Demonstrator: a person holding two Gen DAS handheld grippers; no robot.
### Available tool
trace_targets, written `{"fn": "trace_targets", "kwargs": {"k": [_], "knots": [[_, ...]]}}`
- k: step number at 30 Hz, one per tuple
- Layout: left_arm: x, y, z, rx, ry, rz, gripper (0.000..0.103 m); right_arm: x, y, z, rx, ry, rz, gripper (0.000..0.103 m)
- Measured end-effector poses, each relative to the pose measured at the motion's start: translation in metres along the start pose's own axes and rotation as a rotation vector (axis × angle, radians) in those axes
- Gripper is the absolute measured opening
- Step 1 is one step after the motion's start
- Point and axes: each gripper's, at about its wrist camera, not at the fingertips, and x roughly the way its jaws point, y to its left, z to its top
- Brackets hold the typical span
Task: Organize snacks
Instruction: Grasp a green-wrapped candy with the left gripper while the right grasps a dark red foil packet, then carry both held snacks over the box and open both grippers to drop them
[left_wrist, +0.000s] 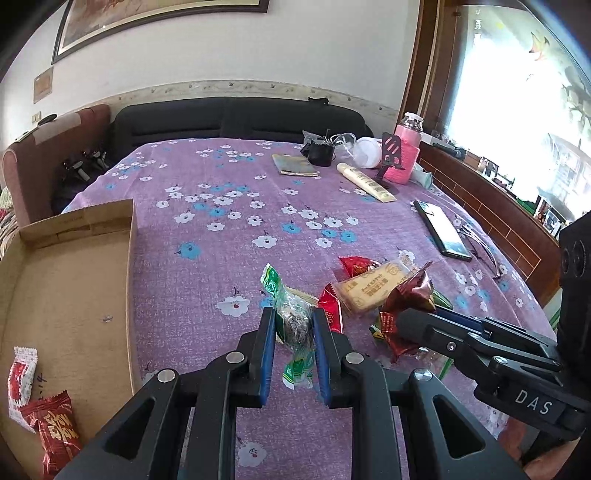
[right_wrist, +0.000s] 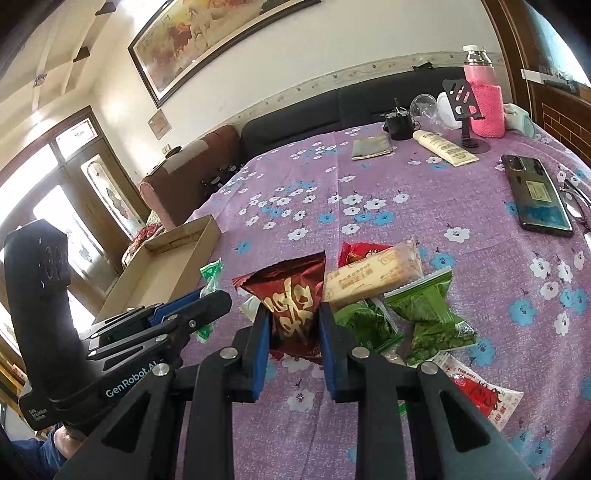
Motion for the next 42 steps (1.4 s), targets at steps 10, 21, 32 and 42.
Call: {"fn": "trace_targets", "kwargs": {"k": [10,21,32,42], "knots": [[-0.002,0.002,0.001,-0.008,0.002,-0.023,0.02,0.001,-0.001,-0.001,0.009,0.008,0.003,0.024],[0.0,0.003,0.001,-0.015,0.008,-0.02,0.02,0.001,-0.005,-0.001,0.025,0.007,0.017,0.024],[-0.002,0.004,0.001,-0.019,0.001,-0.021,0.02,-0.006,-0.006,0.001,0.036,-0.008,0.021,0.024],[-0.021,0.011,0.005,-0.054,-0.055,-0.009,0.02,-0.008,-0.002,0.002,0.015,-0.037,-0.013,0.024]]}}
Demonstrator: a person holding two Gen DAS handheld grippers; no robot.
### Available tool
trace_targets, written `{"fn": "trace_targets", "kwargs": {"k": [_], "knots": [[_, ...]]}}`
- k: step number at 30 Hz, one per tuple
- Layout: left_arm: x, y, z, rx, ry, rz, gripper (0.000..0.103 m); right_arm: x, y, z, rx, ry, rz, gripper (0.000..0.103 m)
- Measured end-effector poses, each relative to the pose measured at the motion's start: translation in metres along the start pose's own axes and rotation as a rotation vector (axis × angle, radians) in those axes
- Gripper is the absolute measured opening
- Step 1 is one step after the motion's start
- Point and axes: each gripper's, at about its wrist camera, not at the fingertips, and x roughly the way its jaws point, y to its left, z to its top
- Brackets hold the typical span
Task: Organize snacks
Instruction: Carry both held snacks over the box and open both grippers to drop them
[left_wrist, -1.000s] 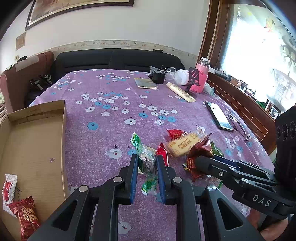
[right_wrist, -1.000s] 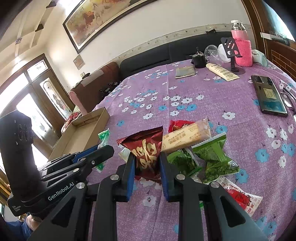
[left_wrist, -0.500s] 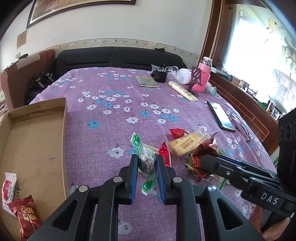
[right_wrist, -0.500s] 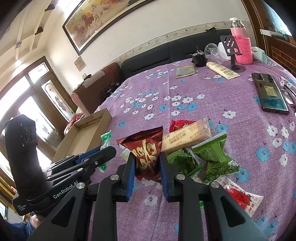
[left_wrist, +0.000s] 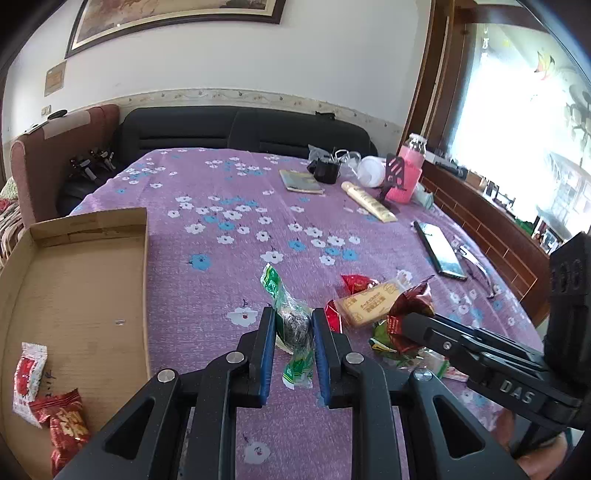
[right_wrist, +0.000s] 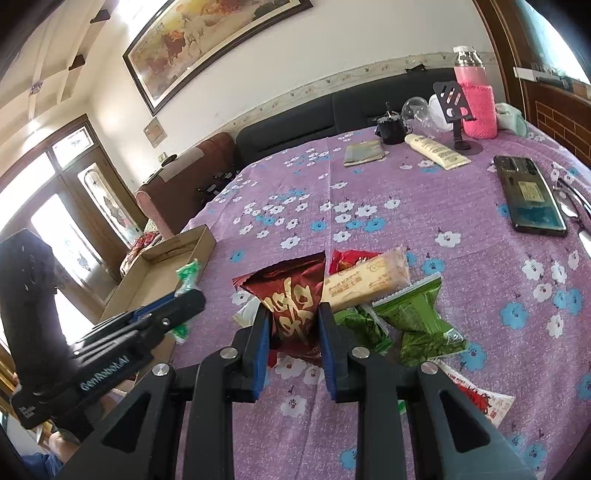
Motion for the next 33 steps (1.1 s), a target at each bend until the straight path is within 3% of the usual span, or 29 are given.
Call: {"fn": "trace_targets", "kwargs": {"k": [9,16,23,28,33], "knots": [[-0.045,0.049,-0.001,-0.112,-0.026,0.006,0.02,-0.005,0.019,0.002,-0.01,-0.005,0.023,0.024],[-0.062,0.106,-0.004,-0.197,-0.042,0.07,0.02,-0.001,0.079,-0.003,-0.048,0.069,0.15,0.024],[-0.052,0.152,-0.007,-0.253,0.01,0.127,0.02,0.03,0.152,-0.009,-0.15,0.157,0.232,0.024],[-0.042,0.172,-0.011,-0.275,0.056,0.122,0.02,0.062,0.184,-0.023,-0.229,0.211,0.202,0.024],[-0.034,0.179,-0.016,-0.297,0.075,0.126,0.02,0.079,0.189,-0.038,-0.282,0.23,0.169,0.024]]}}
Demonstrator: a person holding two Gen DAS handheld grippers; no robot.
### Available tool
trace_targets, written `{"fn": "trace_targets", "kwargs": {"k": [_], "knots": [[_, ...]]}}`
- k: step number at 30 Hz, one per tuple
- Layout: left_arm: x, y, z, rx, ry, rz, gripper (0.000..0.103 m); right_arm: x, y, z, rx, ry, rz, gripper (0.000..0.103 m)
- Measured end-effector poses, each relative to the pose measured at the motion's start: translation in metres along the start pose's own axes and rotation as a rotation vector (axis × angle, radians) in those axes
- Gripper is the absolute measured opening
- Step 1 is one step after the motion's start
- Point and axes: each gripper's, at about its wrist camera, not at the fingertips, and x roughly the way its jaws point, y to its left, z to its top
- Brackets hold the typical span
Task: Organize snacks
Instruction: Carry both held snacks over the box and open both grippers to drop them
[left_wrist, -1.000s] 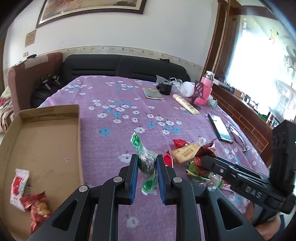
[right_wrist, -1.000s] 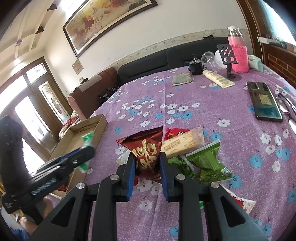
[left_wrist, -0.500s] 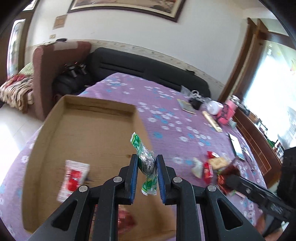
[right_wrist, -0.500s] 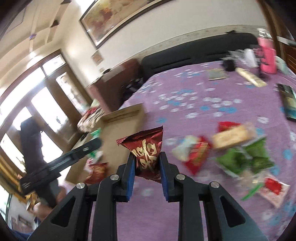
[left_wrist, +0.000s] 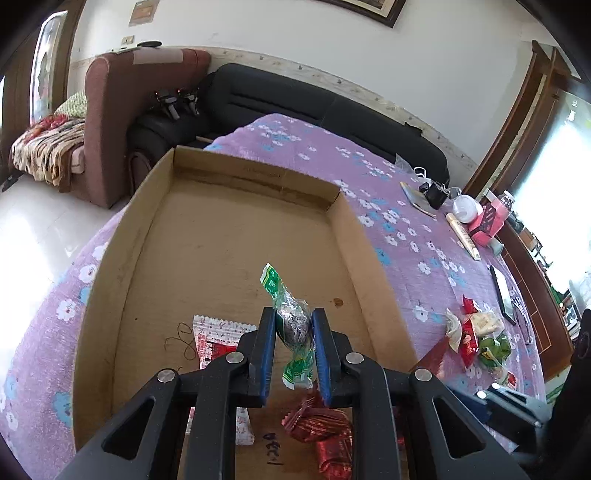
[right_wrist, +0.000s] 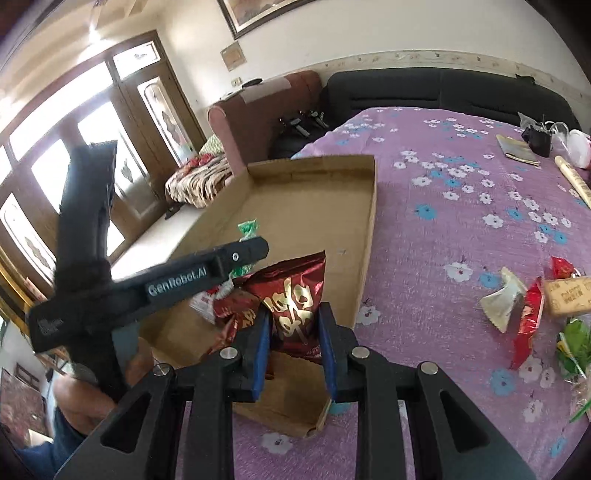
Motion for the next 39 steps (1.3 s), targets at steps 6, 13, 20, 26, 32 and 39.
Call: {"fn": "trace_targets", "kwargs": {"k": [6,13,20,26,32,39], "knots": [[0.008,-0.003,-0.003,0.018,0.012,-0.001,0.02,0.008,0.006,-0.008,-0.064,0.005,-0.004,0.024],[0.013,-0.003,-0.002,0.015,0.026,0.011,0.02,0.014,0.004,-0.01,-0.055,0.026,0.03,0.024],[0.014,-0.004,-0.003,0.024,0.03,0.021,0.02,0.013,0.004,-0.012,-0.052,0.031,0.039,0.024],[0.014,-0.005,-0.003,0.026,0.028,0.024,0.02,0.013,0.004,-0.012,-0.052,0.032,0.039,0.025],[0.014,-0.004,-0.003,0.023,0.031,0.018,0.02,0.013,0.004,-0.012,-0.051,0.031,0.039,0.025],[0.012,-0.002,-0.002,0.013,0.027,0.01,0.036,0.013,0.004,-0.013,-0.052,0.031,0.038,0.025]]}}
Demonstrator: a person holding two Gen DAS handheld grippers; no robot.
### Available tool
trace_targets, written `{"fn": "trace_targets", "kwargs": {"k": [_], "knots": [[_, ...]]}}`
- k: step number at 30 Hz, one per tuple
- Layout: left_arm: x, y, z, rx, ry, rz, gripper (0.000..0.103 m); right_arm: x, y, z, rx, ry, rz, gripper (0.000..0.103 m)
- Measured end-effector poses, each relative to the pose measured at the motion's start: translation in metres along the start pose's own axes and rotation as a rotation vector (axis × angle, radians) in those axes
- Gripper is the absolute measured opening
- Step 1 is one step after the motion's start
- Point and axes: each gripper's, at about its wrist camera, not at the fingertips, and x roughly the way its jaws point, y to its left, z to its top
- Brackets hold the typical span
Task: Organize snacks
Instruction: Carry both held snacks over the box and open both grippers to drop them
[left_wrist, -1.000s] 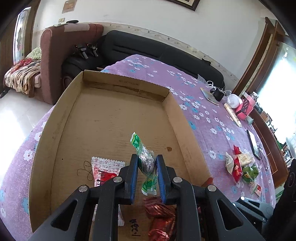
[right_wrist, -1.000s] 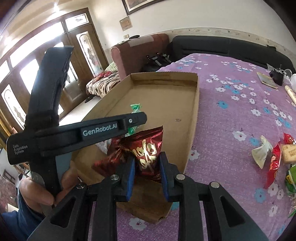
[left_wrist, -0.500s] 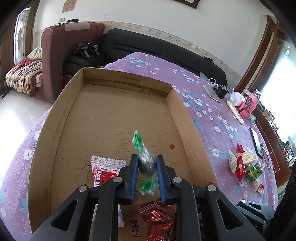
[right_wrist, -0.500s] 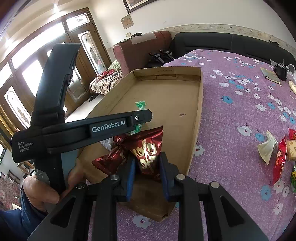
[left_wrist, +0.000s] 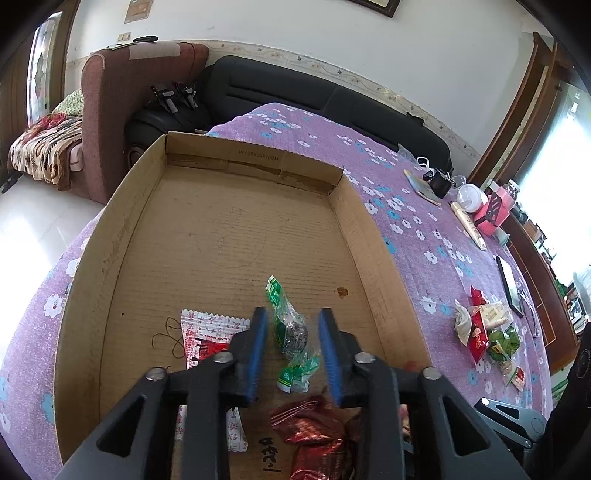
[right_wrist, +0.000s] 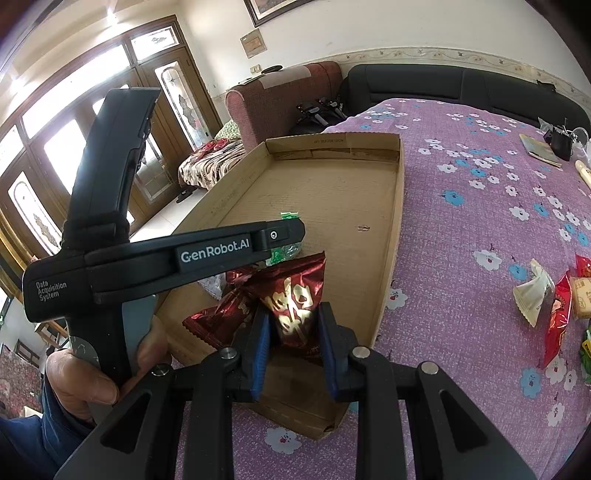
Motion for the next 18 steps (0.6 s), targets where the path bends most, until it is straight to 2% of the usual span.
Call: {"fn": "trace_targets", "kwargs": {"k": [1,5,9,13,18], "knots": [[-0.001,0.0,0.0,-0.002,-0.004,-0.004,0.039,0.0,0.0,0.0,-0.002,0.0,-0.002,0.025],[-0.002,0.001,0.0,-0.003,-0.006,-0.007,0.04,-0.001,0.0,-0.001,0.0,-0.004,-0.004,0.029],[-0.004,0.001,0.001,-0.009,-0.015,-0.019,0.041,-0.007,0.0,-0.001,0.008,-0.029,0.002,0.029],[-0.009,0.005,0.001,-0.027,-0.038,-0.038,0.047,-0.01,-0.003,0.001,0.02,-0.049,-0.001,0.029],[-0.014,0.008,0.002,-0.042,-0.063,-0.047,0.047,-0.017,-0.01,0.004,0.073,-0.052,0.009,0.029]]}}
